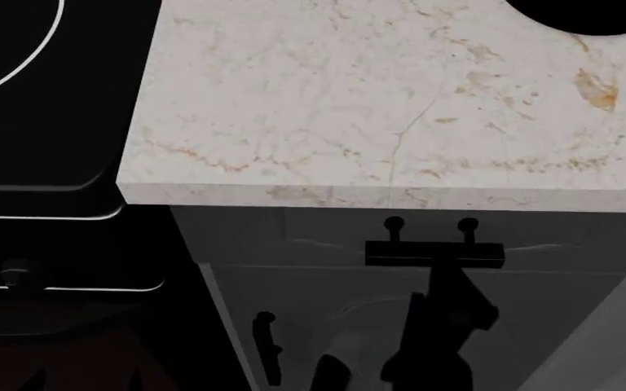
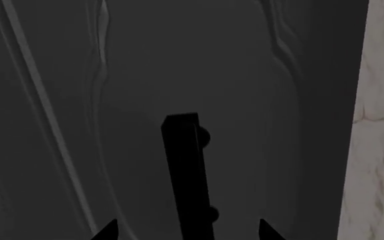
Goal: Open the right drawer.
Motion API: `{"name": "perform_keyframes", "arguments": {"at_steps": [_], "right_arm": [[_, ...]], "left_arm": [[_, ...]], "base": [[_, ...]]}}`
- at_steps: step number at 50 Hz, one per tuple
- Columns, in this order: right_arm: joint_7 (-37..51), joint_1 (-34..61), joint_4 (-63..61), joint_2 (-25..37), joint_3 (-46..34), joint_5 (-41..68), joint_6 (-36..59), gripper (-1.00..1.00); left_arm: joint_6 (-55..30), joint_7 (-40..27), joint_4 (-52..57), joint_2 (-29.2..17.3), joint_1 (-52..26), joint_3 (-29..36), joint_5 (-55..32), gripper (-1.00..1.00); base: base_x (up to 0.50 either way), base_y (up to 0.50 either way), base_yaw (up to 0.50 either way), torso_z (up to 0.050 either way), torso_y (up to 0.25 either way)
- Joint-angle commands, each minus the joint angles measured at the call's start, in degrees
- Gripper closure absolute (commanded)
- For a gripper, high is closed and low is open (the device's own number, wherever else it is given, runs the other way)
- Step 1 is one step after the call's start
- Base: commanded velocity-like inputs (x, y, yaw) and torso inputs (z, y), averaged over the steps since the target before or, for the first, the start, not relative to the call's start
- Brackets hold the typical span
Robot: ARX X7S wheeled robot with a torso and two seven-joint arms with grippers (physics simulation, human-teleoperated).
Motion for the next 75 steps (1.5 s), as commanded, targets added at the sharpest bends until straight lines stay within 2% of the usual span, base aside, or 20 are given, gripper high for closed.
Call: {"name": "perform_keyframes", "arguments": {"at_steps": [1,55,75], "right_arm": [[0.55,1.99,3.42,-0.47,-1.62,-1.66,-0.23,-1.0],[7.48,12.7,29.1,-6.37,-3.38,0.67,-7.86,-1.0],[8.17,15.0,33.01,-7.18,-3.03,1.47,-8.44,-1.0]], "left_arm": [[0.08,-0.32,0.22,-0.17,0.08,0.19,-0.06,-1.0],[1.31,-1.44,-0.92,-0.66,-0.4,1.72,1.33,-1.0],[1.32,-1.56,-0.8,-0.9,-0.5,2.18,1.1,-1.0]], "base": [[0.0,0.0,0.0,0.0,0.0],[0.0,0.0,0.0,0.0,0.0],[0.0,0.0,0.0,0.0,0.0]]}}
